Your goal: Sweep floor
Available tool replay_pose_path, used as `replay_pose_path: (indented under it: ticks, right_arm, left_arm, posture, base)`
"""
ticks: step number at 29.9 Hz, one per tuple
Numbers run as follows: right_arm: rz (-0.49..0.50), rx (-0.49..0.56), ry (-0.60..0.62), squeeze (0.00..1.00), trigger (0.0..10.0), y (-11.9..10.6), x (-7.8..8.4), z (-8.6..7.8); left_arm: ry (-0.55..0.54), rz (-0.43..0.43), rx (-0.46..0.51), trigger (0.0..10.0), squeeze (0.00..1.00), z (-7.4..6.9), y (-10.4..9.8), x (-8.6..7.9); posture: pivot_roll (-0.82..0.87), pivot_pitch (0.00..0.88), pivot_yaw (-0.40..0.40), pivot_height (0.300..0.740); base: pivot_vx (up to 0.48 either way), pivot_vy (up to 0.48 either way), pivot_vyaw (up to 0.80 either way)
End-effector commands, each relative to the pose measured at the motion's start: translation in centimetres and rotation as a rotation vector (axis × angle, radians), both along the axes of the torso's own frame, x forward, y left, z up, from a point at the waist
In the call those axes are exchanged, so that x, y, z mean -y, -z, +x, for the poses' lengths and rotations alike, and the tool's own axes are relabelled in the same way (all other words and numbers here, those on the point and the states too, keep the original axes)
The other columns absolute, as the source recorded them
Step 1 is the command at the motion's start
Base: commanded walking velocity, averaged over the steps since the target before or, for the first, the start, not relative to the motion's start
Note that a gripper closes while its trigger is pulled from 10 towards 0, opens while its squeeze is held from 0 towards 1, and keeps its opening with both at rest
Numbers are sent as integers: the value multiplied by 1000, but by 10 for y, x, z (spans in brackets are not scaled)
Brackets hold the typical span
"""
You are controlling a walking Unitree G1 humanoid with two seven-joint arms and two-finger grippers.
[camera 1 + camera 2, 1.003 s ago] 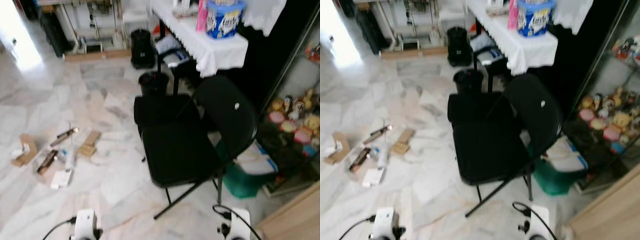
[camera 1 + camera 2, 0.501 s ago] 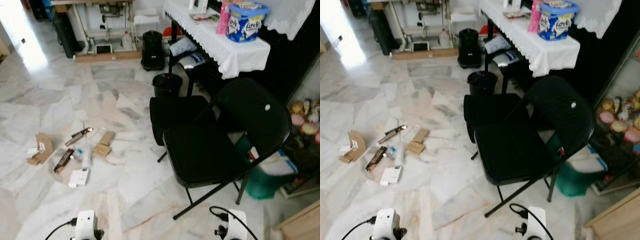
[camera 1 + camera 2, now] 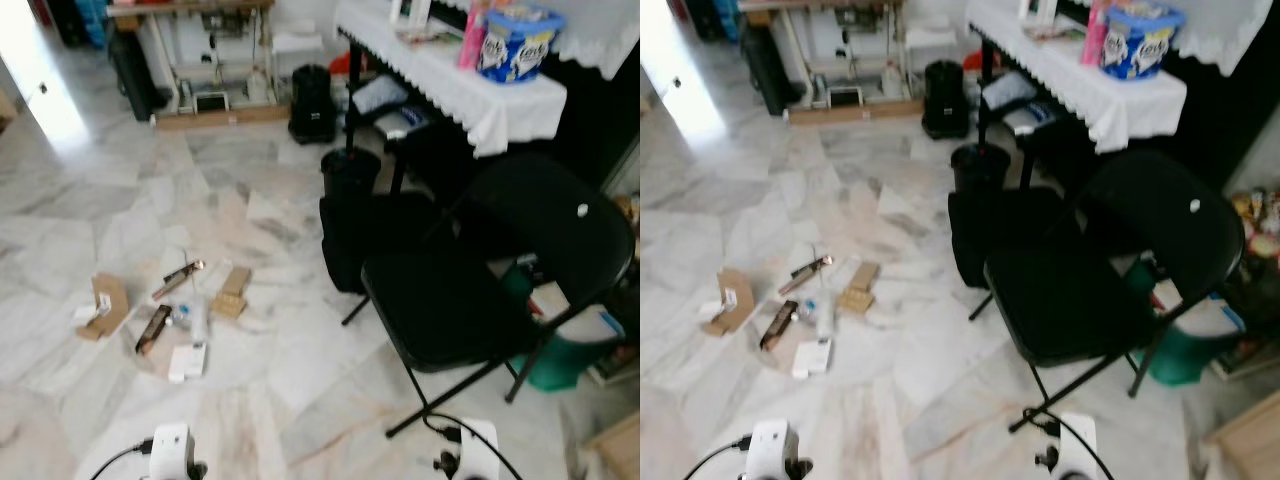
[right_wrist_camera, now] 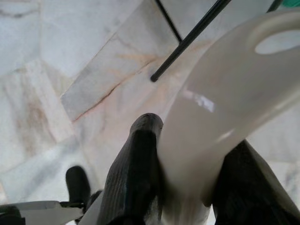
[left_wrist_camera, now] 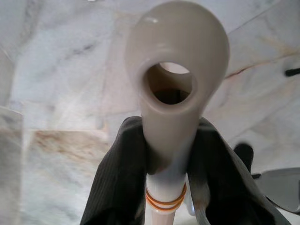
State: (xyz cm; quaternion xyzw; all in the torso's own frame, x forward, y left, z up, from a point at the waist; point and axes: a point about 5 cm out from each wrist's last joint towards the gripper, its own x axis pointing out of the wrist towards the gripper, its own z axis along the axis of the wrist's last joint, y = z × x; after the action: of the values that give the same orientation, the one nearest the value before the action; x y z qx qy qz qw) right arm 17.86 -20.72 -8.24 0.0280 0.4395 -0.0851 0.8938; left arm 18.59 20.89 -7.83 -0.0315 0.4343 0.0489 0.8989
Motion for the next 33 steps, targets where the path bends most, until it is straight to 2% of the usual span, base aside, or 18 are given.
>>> replay_pose_path:
  ticks: [1,5,6,15,27,33]
  right_arm:
    - [31,-10,-7,0,10000,2,-7,-2]
    - [41,-12,-7,0,10000,3,-11,-1]
    - [62,-15,-7,0,10000,4,-21,-2]
    - [85,-34,-7,0,10000,7,-40,-4]
    - [71,-57,-15,0,10000,13,-31,-19]
    - [70,-55,-18,0,10000,12,-30,-19]
  left_arm:
    - [11,24,-12,10000,0,-2,0,-5]
    - [14,25,-11,10000,0,-2,0,-5]
    - [16,24,-9,10000,0,0,0,-3]
    - [10,22,-1,10000,0,3,-2,-3]
    - [1,22,0,10000,0,3,-2,-3]
    - [3,26,3,10000,0,3,-2,-2]
  posture:
    - [-134,0,39,740]
    - [-134,0,40,740]
    - [-133,0,39,740]
    - [-126,0,35,740]
    - [-124,0,30,740]
    - [-124,0,29,740]
  base:
    - [0,450,800]
    - [0,450,719]
    - [0,428,0]
    - [0,430,0]
    - [0,423,0]
    - [0,0,800]
